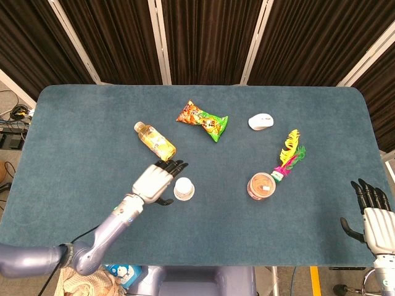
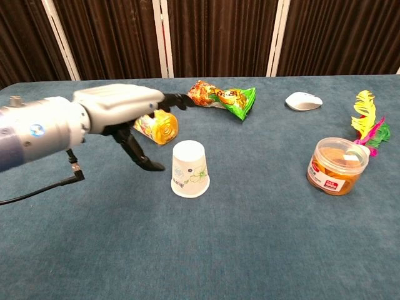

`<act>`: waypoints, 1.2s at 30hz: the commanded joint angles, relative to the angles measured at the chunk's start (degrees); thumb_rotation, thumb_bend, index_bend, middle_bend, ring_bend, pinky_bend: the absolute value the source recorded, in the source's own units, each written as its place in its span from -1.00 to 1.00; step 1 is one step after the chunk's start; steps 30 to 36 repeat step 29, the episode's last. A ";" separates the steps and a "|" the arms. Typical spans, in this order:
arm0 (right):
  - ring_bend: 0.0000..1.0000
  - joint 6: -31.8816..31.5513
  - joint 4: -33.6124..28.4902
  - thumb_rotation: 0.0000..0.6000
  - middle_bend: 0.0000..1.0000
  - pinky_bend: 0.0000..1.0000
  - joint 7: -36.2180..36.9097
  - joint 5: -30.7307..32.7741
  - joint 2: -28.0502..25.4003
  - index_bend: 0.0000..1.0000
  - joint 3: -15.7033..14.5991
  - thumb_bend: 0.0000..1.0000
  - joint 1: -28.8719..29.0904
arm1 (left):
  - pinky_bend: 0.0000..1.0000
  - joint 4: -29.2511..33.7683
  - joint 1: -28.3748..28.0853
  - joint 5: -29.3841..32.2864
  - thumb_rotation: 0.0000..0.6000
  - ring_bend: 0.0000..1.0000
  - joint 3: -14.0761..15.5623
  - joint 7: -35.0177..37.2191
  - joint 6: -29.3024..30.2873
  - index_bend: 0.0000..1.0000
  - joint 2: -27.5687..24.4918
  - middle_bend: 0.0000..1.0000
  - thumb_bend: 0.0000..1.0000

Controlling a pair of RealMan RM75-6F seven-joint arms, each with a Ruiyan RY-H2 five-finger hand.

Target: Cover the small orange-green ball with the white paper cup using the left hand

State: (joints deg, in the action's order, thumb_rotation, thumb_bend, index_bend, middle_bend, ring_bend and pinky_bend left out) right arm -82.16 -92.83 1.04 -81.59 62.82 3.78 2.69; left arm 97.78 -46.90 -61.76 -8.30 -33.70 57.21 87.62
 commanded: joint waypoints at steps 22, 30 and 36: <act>-1.00 -1.46 0.50 1.00 -1.00 -0.95 -1.49 -2.16 0.30 -1.00 -0.66 -0.31 -0.29 | -1.00 1.46 31.76 -22.26 1.00 -1.00 17.87 20.79 33.09 -1.00 -23.05 -1.00 -0.90; -1.00 -1.36 0.82 1.00 -1.00 -0.95 -1.64 -2.44 0.57 -1.00 -0.70 -0.31 -0.12 | -1.00 -1.49 34.33 -21.36 1.00 -1.00 16.44 24.65 32.84 -1.00 -22.74 -1.00 -0.90; -1.00 -1.36 0.82 1.00 -1.00 -0.95 -1.64 -2.44 0.57 -1.00 -0.70 -0.31 -0.12 | -1.00 -1.49 34.33 -21.36 1.00 -1.00 16.44 24.65 32.84 -1.00 -22.74 -1.00 -0.90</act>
